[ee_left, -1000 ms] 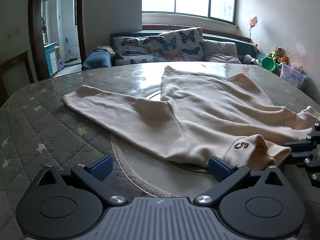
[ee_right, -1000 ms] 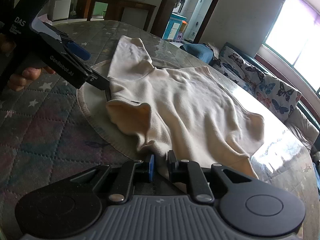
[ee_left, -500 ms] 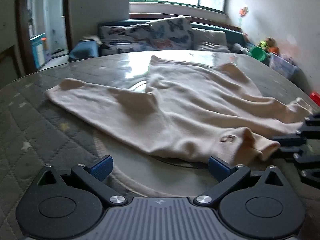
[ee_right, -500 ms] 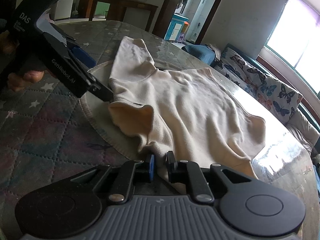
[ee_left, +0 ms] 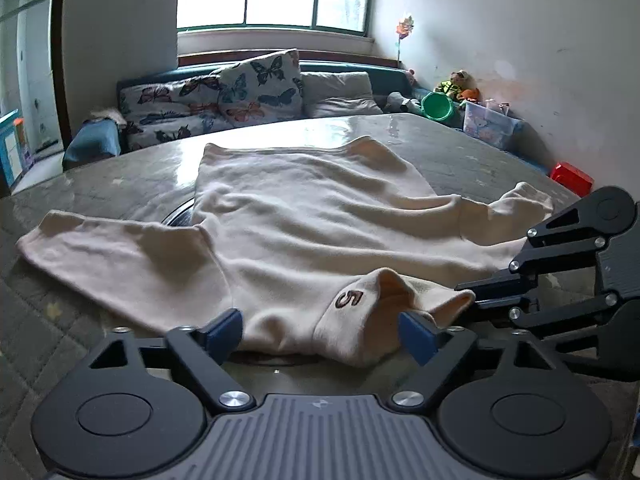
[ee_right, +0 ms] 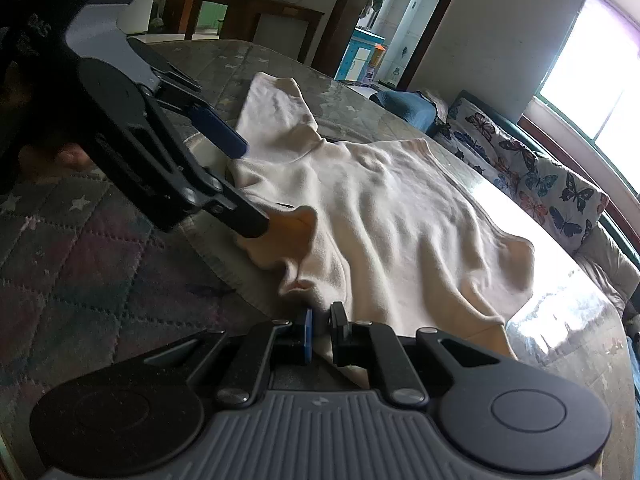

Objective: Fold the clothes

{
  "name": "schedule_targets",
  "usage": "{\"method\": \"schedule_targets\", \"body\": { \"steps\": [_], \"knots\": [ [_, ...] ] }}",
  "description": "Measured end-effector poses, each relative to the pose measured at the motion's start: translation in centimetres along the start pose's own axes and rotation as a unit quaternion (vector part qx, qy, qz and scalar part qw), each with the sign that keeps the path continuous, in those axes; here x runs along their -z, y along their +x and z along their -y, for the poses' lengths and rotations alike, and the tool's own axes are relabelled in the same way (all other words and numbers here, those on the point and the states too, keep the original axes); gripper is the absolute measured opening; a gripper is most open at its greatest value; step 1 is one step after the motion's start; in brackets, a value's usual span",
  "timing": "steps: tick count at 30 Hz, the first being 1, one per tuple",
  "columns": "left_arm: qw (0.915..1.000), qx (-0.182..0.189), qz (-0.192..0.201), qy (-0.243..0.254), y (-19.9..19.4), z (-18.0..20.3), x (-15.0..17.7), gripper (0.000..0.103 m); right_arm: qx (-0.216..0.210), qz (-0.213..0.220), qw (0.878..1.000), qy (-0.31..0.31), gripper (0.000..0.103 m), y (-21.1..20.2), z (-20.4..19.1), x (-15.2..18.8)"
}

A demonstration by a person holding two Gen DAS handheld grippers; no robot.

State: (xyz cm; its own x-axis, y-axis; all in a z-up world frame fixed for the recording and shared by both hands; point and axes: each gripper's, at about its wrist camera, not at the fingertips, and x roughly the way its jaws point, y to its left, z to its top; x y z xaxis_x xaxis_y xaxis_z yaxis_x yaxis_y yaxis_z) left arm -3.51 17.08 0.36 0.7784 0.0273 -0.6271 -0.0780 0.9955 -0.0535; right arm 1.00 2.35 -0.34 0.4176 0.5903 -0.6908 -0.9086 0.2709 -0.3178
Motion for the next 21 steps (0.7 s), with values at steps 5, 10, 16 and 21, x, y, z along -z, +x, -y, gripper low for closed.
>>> {"method": "schedule_targets", "body": {
  "steps": [5, 10, 16, 21],
  "knots": [
    [0.9997, 0.004, -0.008, 0.022, 0.8, 0.5, 0.3, 0.035, 0.0, 0.002, 1.0, 0.001, 0.008, -0.1, 0.0, 0.1],
    [0.9993, 0.007, 0.001, 0.037, -0.1, 0.1, 0.5, 0.015, -0.003, 0.005, 1.0, -0.004, 0.006, -0.5, -0.1, 0.3],
    [0.997, 0.018, -0.012, 0.075, -1.9, -0.1, 1.5, 0.012, -0.025, 0.005, 0.999, -0.031, 0.005, -1.8, -1.1, 0.7],
    [0.9944, 0.043, -0.031, 0.091, -3.9, 0.4, 2.7, 0.012, -0.061, -0.012, 0.996, -0.068, 0.005, -3.9, -2.8, 1.5]
  ]
}}
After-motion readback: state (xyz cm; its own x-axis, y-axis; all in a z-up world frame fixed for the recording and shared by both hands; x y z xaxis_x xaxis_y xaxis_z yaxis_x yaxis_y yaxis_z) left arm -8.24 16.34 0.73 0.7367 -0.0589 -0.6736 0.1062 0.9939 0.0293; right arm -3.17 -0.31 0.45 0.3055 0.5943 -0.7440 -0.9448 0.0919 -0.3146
